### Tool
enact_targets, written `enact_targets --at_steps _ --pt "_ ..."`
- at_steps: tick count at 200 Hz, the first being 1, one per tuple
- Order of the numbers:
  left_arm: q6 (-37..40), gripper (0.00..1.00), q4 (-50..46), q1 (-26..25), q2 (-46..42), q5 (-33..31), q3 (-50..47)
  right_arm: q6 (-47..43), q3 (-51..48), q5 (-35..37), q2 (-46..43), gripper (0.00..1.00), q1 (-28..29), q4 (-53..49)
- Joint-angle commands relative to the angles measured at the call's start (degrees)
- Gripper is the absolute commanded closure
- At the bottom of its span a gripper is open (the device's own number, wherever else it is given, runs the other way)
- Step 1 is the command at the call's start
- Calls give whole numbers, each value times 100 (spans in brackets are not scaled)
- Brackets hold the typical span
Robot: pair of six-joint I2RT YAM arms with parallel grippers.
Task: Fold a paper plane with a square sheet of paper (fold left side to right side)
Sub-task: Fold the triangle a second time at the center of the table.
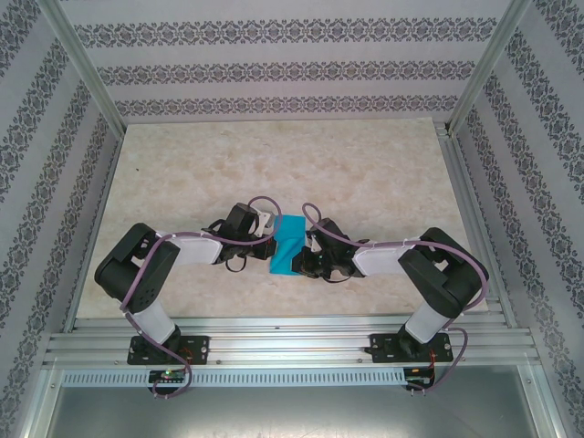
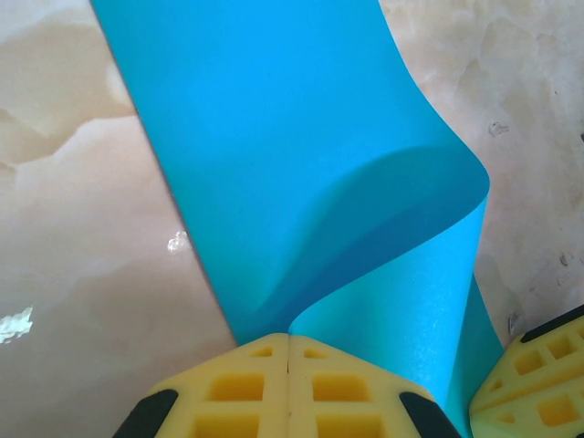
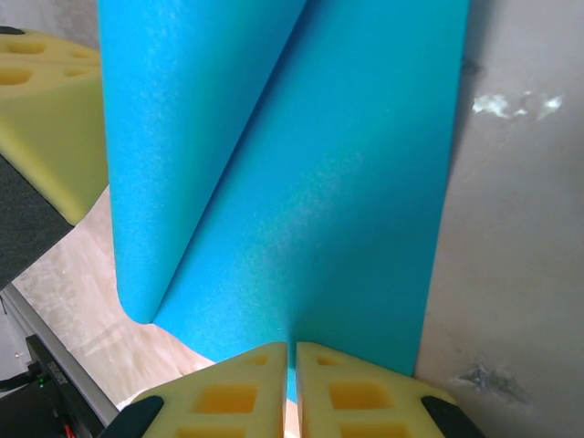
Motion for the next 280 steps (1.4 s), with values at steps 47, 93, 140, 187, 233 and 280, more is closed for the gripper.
enact_targets --at_steps 47,93,140,187,233,280 --pt "87 100 100 32 63 124 67 -250 79 149 -12 87 49 -395" --pt "96 100 122 23 125 117 22 -266 324 120 -655 86 -74 -485" --pt "85 100 149 -2 149 111 18 -141 851 365 -374 86 -96 -195" --pt "80 100 155 -21 148 121 13 -77 1200 404 182 86 -100 -14" --pt "79 100 158 -38 142 114 21 -62 1090 465 409 86 -119 61" --pt "72 100 156 -47 142 106 32 -100 1086 377 609 86 -116 70"
